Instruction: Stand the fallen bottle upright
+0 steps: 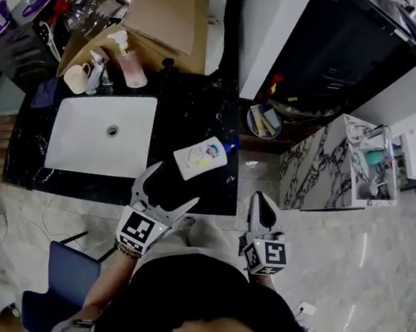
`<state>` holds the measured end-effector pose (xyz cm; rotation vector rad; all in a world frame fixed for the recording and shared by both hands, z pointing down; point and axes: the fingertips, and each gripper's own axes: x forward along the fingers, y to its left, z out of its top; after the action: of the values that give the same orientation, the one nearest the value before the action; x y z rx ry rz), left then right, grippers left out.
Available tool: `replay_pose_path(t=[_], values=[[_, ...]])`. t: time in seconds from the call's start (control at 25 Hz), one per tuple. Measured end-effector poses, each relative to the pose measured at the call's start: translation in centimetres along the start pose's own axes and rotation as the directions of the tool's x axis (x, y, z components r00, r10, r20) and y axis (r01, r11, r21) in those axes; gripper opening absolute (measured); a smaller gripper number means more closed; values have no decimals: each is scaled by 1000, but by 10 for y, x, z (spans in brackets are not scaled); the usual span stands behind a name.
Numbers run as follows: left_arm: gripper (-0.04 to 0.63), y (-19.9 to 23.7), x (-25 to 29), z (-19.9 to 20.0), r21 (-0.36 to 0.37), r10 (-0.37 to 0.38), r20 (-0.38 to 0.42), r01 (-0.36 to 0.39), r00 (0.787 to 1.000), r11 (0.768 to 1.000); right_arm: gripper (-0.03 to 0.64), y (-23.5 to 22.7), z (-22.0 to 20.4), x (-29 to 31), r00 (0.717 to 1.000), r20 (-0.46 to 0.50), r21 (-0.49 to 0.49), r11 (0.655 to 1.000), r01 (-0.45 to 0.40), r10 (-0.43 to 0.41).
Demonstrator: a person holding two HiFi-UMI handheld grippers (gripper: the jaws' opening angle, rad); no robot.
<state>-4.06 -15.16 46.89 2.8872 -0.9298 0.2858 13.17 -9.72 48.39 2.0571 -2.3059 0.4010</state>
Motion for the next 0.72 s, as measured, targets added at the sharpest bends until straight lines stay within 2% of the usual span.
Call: replay_pose_path(t=[0.16,0.24,0.48,0.6,0.72], values=[[448,5,30,2,-51,-52,-29,50,998,997,3,-13,4,11,1000,0,8,1000,-1,1],[448,10,46,4,-52,-60,-55,58,997,997,3,-20,10,17,1000,1,3,1000,-2,2],[448,20,91,21,-3,-72,-82,72,994,997,3,-39,28,30,1000,5,-12,1000,-16,17],[448,19,117,17,40,-96,-136,102,986,994,3,-45,34,34,1000,12,2,1000,-17,17],[448,16,138,6,59,-122,-215,137,969,989,3,-53,33,32,1000,7,22,1000,-4,4]])
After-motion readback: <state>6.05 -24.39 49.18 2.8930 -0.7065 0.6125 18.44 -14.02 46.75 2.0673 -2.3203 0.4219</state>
